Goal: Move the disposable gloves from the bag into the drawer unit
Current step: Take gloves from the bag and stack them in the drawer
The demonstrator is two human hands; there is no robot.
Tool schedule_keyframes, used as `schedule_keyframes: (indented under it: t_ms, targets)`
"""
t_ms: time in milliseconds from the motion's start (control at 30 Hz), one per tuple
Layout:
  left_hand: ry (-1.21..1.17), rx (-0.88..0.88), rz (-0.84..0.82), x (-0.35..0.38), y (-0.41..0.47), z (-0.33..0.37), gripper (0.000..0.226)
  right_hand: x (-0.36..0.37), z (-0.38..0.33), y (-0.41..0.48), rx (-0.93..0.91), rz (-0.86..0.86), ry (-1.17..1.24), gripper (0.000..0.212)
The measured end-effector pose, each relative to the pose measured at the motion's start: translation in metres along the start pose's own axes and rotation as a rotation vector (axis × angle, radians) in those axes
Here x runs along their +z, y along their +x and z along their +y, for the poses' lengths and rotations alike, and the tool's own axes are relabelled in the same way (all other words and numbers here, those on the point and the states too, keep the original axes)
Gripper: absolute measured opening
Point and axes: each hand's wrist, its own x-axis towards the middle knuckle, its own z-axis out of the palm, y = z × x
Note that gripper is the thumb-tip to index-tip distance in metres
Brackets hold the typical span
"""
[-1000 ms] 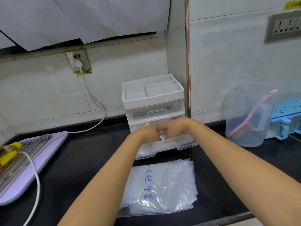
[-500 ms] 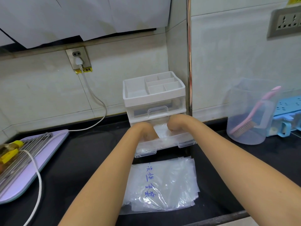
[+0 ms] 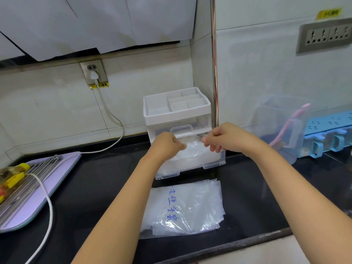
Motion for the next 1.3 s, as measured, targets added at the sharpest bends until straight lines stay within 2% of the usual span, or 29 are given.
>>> schedule_keyframes:
  t_ms: [100, 167, 400, 533, 600, 667, 767, 933, 1067, 1300]
  targets:
    - [-0.094, 0.083, 0.17, 0.005, -0.034, 0.0, 0.033, 0.004, 0.01, -0.023, -0.03, 0.083, 0.041, 0.026]
    - [-0.121, 0.097, 0.19, 0.016, -0.056, -0.003, 0.032, 0.013, 0.018, -0.038, -0.035, 0.102, 0.059, 0.024]
    - [-0.176, 0.237, 0.338, 0.057, -0.102, -0.02, 0.006, 0.076, 0.052, -0.057, 0.017, 0.067, -0.002, 0.016]
    - [-0.117, 0.192, 0.159, 0.076, -0.103, -0.039, 0.011, 0.106, 0.062, -0.062, 0.071, -0.062, -0.112, 0.063]
    - [-0.033, 0.152, 0.091, 0.087, -0.101, -0.052, 0.026, 0.118, 0.066, -0.063, 0.051, -0.113, -0.251, 0.072]
    - [0.046, 0.138, 0.071, 0.097, -0.102, -0.061, 0.037, 0.125, 0.07, -0.064, 0.026, -0.075, -0.322, 0.067]
    - [0.09, 0.149, 0.077, 0.105, -0.106, -0.064, 0.042, 0.128, 0.078, -0.065, -0.005, 0.004, -0.285, 0.049]
    - [0.147, 0.178, 0.109, 0.113, -0.112, -0.07, 0.046, 0.127, 0.083, -0.07, 0.004, 0.19, -0.037, 0.036]
    - [0.197, 0.261, 0.115, 0.112, -0.115, -0.066, 0.053, 0.122, 0.086, -0.068, 0.038, 0.331, 0.075, 0.015]
    - [0.246, 0.39, 0.005, 0.115, -0.121, -0.047, 0.062, 0.117, 0.085, -0.072, 0.064, 0.45, 0.27, 0.013]
